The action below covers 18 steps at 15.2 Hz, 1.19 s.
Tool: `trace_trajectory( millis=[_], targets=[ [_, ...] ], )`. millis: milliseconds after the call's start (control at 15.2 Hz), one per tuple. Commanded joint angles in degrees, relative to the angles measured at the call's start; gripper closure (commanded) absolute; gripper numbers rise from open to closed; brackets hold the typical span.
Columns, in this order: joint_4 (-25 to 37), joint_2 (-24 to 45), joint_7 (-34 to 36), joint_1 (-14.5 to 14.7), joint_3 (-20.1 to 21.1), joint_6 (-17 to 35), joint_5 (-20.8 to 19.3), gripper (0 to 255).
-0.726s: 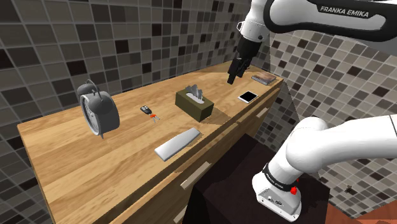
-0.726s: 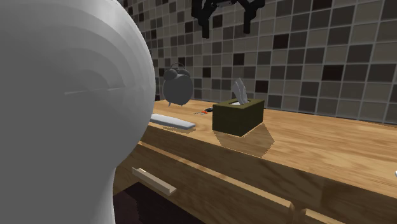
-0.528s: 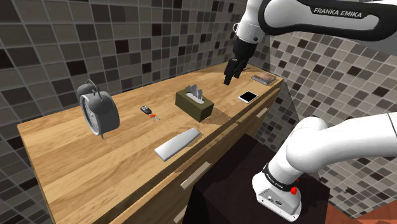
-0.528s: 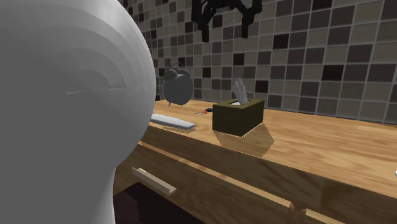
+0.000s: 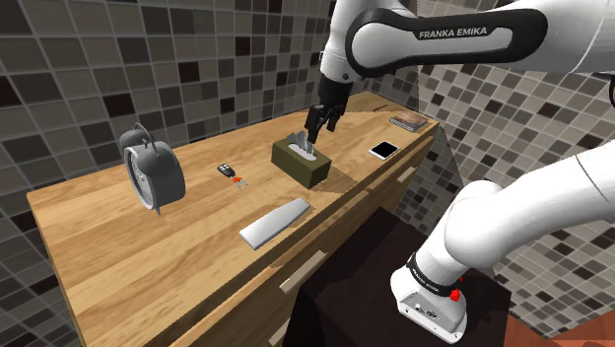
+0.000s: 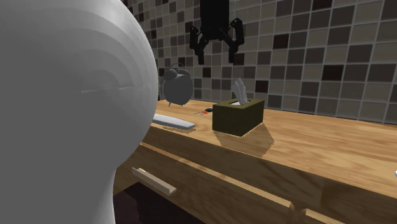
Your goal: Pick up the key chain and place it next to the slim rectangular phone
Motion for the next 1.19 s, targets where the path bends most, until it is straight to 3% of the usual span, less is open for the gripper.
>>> trace_trajectory(
  millis=[0, 594, 1122],
  targets=[
    [1.5, 4.3, 1.7, 0.2, 1.4, 2.8, -0.1, 0],
    [12.0, 23.3, 10.5, 1.2, 6.7, 10.7, -3.7, 0],
    [26.5, 41.4, 18.5, 4.1, 8.5, 12.8, -10.2, 0]
  ],
)
